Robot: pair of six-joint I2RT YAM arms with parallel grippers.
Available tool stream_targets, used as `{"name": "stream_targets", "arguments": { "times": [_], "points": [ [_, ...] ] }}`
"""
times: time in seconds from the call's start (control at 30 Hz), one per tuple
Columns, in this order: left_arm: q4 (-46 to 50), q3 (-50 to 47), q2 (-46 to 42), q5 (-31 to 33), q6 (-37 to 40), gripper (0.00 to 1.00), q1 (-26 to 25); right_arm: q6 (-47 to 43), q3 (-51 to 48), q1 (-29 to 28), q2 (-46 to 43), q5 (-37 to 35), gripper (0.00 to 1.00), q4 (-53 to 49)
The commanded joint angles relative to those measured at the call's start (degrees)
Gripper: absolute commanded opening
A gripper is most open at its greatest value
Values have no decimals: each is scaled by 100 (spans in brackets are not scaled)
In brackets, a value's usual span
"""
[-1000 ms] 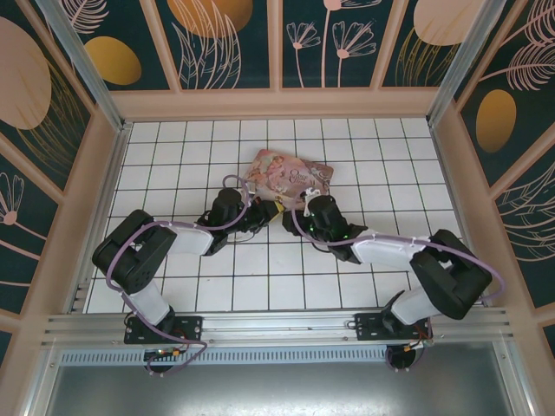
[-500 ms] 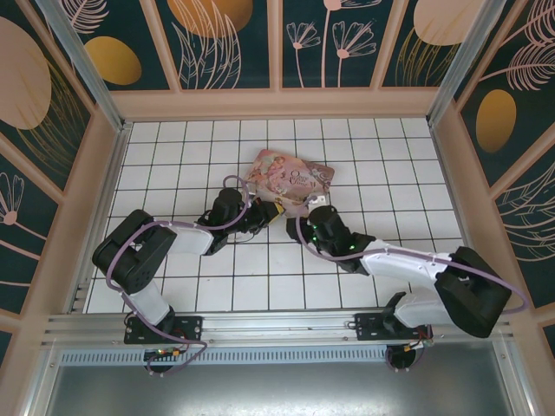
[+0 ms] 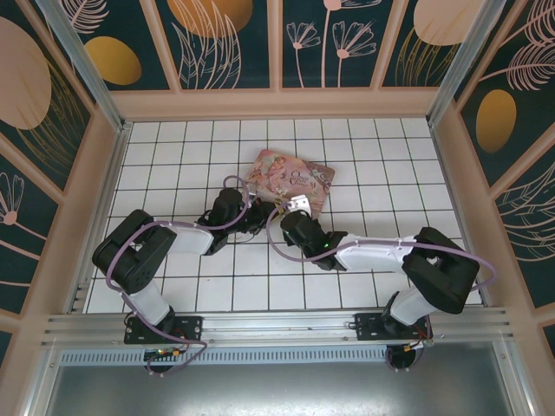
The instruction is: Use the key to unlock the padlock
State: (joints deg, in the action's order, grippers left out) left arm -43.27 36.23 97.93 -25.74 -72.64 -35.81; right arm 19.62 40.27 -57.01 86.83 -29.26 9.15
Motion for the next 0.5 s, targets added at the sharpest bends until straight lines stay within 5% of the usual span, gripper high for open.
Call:
{"name": "stream_targets", "arguments": {
  "times": [0.0,0.47],
  "points": [
    [-257,163,-9,-195,55,0,-58,-210,306,-33,182,-277,38,-38],
    [-288,173,-6,-223,48,0,-60,-264,534,63,643,-388,35,-167]
  ]
}}
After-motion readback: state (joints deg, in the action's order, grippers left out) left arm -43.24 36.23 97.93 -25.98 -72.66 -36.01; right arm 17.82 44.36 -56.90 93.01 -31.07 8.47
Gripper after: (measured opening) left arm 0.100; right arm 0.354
